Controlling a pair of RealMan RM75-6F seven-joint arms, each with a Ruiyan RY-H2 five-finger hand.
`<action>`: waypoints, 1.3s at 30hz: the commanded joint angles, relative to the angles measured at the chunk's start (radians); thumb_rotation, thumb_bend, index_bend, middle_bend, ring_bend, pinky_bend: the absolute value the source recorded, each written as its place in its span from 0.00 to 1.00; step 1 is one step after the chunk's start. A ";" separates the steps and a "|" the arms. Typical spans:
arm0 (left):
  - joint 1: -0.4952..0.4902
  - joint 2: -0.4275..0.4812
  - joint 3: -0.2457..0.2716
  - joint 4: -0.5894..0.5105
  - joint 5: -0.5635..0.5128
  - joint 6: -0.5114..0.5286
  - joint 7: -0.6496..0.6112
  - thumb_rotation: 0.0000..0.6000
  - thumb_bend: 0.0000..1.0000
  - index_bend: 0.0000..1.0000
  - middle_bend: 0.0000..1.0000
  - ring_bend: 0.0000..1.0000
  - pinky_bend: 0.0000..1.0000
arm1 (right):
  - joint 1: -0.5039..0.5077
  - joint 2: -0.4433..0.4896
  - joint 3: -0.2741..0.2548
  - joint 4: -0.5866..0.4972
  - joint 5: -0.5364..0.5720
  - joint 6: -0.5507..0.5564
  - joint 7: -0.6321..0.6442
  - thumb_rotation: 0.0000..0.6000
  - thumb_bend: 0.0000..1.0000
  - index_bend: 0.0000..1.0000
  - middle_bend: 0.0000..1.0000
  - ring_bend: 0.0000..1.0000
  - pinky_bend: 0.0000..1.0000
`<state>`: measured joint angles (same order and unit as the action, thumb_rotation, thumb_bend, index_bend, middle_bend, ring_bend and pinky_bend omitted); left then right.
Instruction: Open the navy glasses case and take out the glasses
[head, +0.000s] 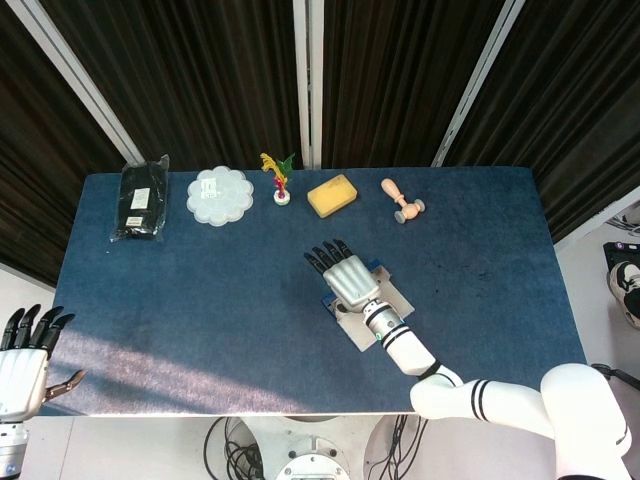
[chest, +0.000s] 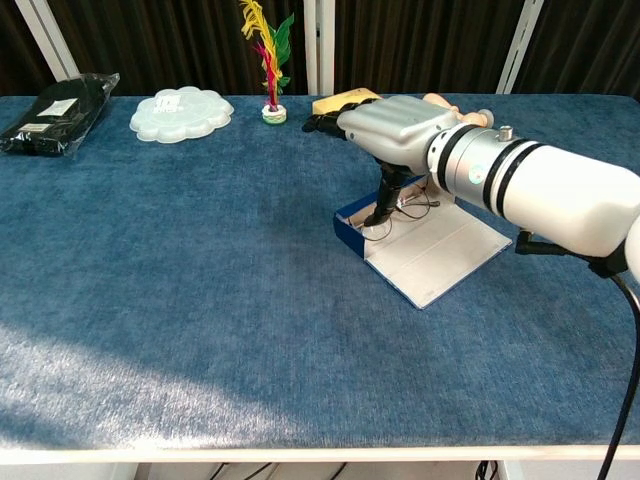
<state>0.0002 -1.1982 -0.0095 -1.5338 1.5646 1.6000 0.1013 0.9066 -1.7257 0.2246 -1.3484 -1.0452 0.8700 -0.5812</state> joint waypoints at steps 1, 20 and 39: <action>0.002 -0.002 0.001 0.003 -0.003 -0.001 -0.002 1.00 0.00 0.20 0.12 0.00 0.00 | 0.002 0.074 0.002 -0.056 0.025 -0.025 -0.004 1.00 0.08 0.08 0.14 0.00 0.00; 0.012 0.001 0.002 -0.011 -0.016 -0.004 0.013 1.00 0.00 0.20 0.12 0.00 0.00 | 0.067 0.121 -0.069 0.011 0.094 -0.119 -0.041 1.00 0.30 0.34 0.18 0.00 0.00; 0.010 -0.001 -0.001 -0.006 -0.017 -0.008 0.013 1.00 0.00 0.20 0.11 0.00 0.00 | 0.093 0.101 -0.093 0.039 0.123 -0.112 -0.035 1.00 0.36 0.44 0.21 0.00 0.00</action>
<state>0.0100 -1.1990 -0.0107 -1.5400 1.5479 1.5919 0.1146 0.9984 -1.6245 0.1317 -1.3094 -0.9236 0.7570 -0.6155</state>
